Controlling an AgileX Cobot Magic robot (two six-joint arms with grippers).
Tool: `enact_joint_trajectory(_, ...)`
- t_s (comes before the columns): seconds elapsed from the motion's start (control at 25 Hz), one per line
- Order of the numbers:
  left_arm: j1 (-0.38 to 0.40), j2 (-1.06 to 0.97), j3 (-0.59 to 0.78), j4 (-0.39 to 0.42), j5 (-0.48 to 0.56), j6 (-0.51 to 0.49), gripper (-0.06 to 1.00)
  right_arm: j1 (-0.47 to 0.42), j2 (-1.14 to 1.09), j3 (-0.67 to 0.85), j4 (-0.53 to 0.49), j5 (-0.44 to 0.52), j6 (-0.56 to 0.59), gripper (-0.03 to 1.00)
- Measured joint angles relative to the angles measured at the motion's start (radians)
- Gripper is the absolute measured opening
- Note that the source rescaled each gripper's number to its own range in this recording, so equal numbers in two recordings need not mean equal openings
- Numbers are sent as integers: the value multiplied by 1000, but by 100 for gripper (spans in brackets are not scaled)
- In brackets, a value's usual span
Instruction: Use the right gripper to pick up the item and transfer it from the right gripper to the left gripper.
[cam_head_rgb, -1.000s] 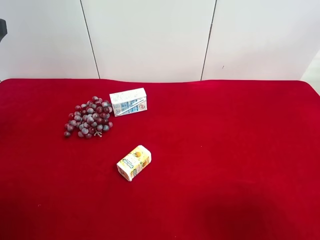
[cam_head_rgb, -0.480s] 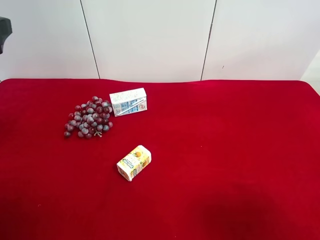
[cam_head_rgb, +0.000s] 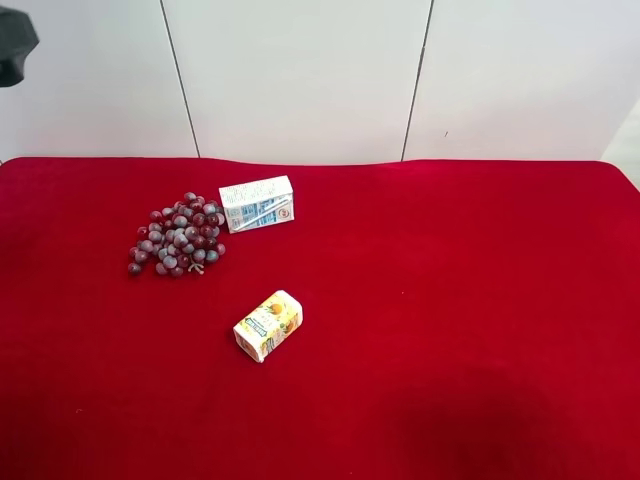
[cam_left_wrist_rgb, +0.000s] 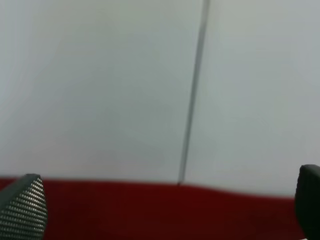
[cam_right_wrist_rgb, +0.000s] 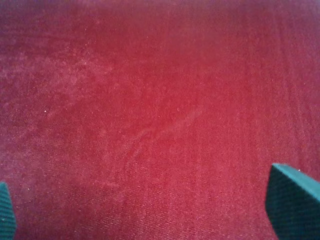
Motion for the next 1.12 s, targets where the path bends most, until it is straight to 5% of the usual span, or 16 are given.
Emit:
enact_joint_trajectory(0.16, 45, 3, 91, 437, 29, -490, 100, 0, 0, 0, 0, 0, 0, 99)
enact_joint_trajectory(0.28, 118, 3, 139, 694, 101, -798, 100, 0, 0, 0, 0, 0, 0, 99)
enact_joint_trajectory(0.52, 276, 3, 148, 1011, 321, -1165, 100, 0, 0, 0, 0, 0, 0, 99)
enact_joint_trajectory(0.64, 340, -7, 134, 1066, 450, -1213, 100, 0, 0, 0, 0, 0, 0, 99)
enact_joint_trajectory(0.96, 538, -84, -77, 1205, 1067, -1210, 100, 0, 0, 0, 0, 0, 0, 99)
enact_joint_trajectory(1.12, 570, -113, -86, 1282, 1225, -1210, 100, 0, 0, 0, 0, 0, 0, 99)
